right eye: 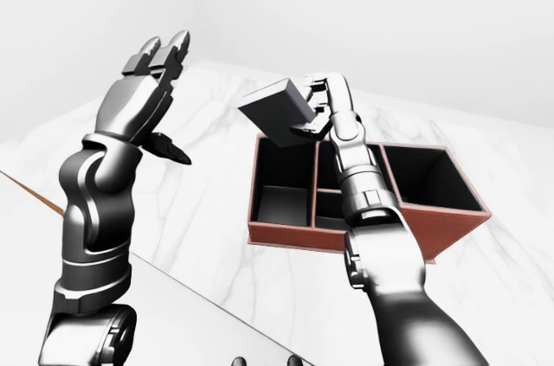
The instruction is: Pick up the book and place it in the right compartment of the caddy.
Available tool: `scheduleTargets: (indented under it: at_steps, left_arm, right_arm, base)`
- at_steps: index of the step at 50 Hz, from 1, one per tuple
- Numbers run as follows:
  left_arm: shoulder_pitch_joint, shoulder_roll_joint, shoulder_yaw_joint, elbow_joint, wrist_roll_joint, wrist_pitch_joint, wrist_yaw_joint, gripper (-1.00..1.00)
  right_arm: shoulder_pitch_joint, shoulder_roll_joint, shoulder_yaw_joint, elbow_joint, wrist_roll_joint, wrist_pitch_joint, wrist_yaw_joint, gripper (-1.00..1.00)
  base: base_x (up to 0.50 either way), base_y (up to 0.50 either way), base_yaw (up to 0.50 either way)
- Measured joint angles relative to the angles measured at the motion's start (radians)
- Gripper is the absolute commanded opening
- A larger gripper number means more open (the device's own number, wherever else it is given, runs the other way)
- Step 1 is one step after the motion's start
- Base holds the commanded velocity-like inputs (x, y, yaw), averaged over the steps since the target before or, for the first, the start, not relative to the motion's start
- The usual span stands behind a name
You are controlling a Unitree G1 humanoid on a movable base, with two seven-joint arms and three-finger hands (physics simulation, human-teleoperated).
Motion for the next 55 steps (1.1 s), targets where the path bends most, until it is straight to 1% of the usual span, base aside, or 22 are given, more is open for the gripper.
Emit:
scheduleTargets:
  at_steps: [6, 16, 22, 33, 42, 55]
  left_arm:
    - [0.027, 0.014, 0.02, 0.005, -0.083, 0.0, 0.025, 1.0]
    - [0.087, 0.017, 0.046, 0.015, -0.284, 0.0, 0.086, 1.0]
    - [0.132, 0.019, 0.052, 0.021, -0.382, 0.0, 0.12, 1.0]
    - [0.195, 0.018, 0.067, 0.047, -0.542, 0.0, 0.171, 1.0]
    - [0.234, 0.015, 0.072, 0.06, -0.633, 0.0, 0.224, 1.0]
    - [0.298, -0.005, 0.063, 0.083, -0.693, 0.0, 0.278, 1.0]
  right_arm:
    - [0.009, -0.017, -0.007, -0.02, 0.001, 0.001, 0.003, -1.0]
    - [0.03, -0.043, -0.02, -0.057, 0.006, 0.009, 0.006, -1.0]
    - [0.049, -0.06, -0.03, -0.093, 0.012, 0.025, 0.009, -1.0]
    - [0.078, -0.099, -0.054, -0.165, 0.029, 0.065, 0.014, -1.0]
    - [0.101, -0.133, -0.076, -0.218, 0.047, 0.095, 0.017, -1.0]
    - [0.121, -0.183, -0.104, -0.273, 0.07, 0.132, 0.021, -1.0]
  base:
    - [0.0, 0.0, 0.0]
    - [0.0, 0.0, 0.0]
    - [0.0, 0.0, 0.0]
    - [0.0, 0.0, 0.0]
    - [0.0, 0.0, 0.0]
    - [0.0, 0.0, 0.0]
